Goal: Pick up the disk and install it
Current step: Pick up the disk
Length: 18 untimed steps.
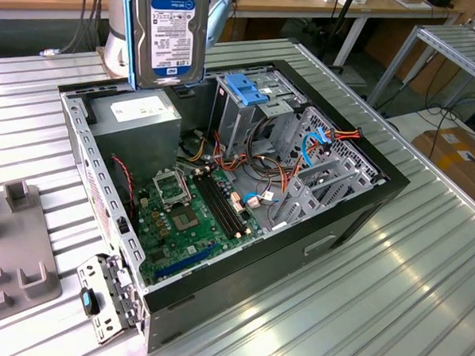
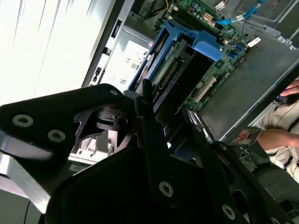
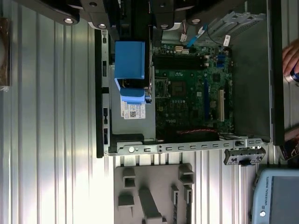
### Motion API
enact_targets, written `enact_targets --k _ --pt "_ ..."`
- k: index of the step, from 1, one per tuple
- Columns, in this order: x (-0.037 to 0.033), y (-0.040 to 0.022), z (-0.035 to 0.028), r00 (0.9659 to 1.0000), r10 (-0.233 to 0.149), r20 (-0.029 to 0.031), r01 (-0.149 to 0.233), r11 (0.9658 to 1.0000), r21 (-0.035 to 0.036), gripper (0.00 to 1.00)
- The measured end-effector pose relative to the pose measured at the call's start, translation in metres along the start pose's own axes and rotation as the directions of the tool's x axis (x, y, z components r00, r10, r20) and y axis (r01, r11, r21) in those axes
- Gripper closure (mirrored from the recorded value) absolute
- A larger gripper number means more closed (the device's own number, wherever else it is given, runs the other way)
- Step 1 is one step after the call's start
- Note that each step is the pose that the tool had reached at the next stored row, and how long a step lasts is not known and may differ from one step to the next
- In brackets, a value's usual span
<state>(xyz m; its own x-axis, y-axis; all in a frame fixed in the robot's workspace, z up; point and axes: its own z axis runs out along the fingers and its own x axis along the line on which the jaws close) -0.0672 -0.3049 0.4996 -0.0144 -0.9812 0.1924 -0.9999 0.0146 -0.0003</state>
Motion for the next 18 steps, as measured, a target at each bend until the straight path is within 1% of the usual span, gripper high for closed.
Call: enact_targets --k 5,9,11,14,16,18 --pt "-0.0001 -0.0084 0.0000 1.0000 0.000 0.0001 0.000 1.0000 0.0001 0.65" --pt "-0.0002 -0.0134 0.0000 1.0000 0.000 0.0001 0.000 1.0000 0.0001 0.65" --pt "-0.0002 -0.0178 0.0000 1.0000 0.000 0.0001 0.000 1.0000 0.0000 0.65" --pt "-0.0003 -0.0227 0.0000 1.0000 0.000 0.0001 0.000 1.0000 0.0001 0.65" --pt "-0.0004 -0.0280 0.0000 1.0000 0.000 0.0001 0.000 1.0000 0.0001 0.65" --pt "-0.0004 -0.0313 -0.0001 1.0000 0.000 0.0000 0.000 1.0000 0.0000 0.65"
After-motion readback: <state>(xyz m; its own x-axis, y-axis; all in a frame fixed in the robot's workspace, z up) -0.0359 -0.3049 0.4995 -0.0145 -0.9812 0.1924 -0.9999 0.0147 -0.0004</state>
